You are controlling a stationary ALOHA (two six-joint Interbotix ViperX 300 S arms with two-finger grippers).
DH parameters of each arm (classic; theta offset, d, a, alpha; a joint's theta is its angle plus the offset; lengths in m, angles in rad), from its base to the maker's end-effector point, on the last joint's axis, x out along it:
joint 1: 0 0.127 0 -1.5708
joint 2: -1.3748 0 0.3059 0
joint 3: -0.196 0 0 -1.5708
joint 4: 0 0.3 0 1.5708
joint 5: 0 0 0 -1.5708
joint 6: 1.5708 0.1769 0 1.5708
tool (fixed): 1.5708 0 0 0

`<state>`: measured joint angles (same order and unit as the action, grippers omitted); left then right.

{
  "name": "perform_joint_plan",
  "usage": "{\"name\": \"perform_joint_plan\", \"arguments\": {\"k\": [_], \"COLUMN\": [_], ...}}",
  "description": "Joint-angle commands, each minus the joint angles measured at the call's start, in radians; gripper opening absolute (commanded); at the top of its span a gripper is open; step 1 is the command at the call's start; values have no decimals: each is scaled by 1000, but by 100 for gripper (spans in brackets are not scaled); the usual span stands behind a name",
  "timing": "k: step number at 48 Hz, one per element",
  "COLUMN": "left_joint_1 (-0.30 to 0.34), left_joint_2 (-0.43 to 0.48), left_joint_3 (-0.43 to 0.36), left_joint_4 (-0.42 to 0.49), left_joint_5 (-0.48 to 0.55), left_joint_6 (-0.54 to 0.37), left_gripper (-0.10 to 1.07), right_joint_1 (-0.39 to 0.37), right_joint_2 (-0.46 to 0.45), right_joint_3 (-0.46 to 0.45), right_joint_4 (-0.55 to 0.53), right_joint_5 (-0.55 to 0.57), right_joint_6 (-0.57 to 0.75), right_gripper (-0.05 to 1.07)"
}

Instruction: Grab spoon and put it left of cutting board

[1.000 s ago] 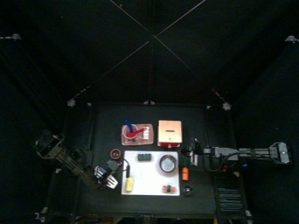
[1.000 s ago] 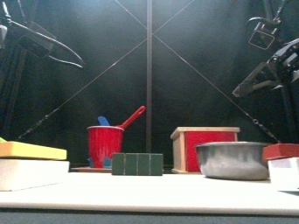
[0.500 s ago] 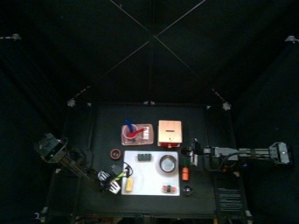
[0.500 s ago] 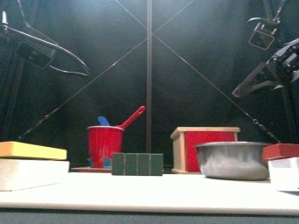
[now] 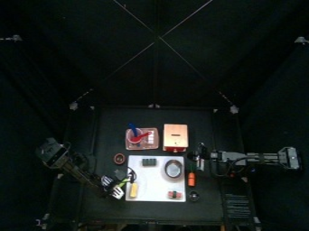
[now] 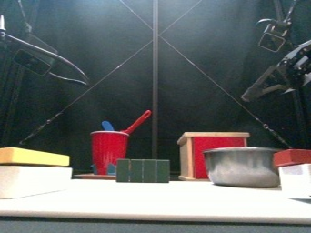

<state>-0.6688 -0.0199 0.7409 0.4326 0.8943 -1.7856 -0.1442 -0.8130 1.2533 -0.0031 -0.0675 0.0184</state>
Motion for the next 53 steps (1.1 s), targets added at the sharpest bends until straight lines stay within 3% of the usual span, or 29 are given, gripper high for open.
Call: {"name": "perform_joint_plan", "arguments": {"k": [1, 12, 24, 41, 53], "left_joint_1": [14, 43, 63, 66, 66], "left_joint_2": [-26, -29, -8, 23, 21], "left_joint_3": [-5, 0, 23, 57, 78], "left_joint_4": [40, 150, 155, 155, 135], "left_joint_5": [11, -18, -64, -232, -250], "left_joint_6": [-3, 0, 3, 15, 15], "left_gripper": [94, 94, 94, 93, 81], "right_joint_1": [-5, -5, -5, -5, -6], "right_joint_2": [3, 3, 3, 3, 3], "right_joint_3": [-9, -9, -9, -8, -6], "right_joint_4": [2, 2, 3, 3, 3], "right_joint_5": [-5, -6, -6, -6, -5], "right_joint_6": [0, 0, 0, 0, 0], "right_gripper": [0, 0, 0, 0, 0]}}
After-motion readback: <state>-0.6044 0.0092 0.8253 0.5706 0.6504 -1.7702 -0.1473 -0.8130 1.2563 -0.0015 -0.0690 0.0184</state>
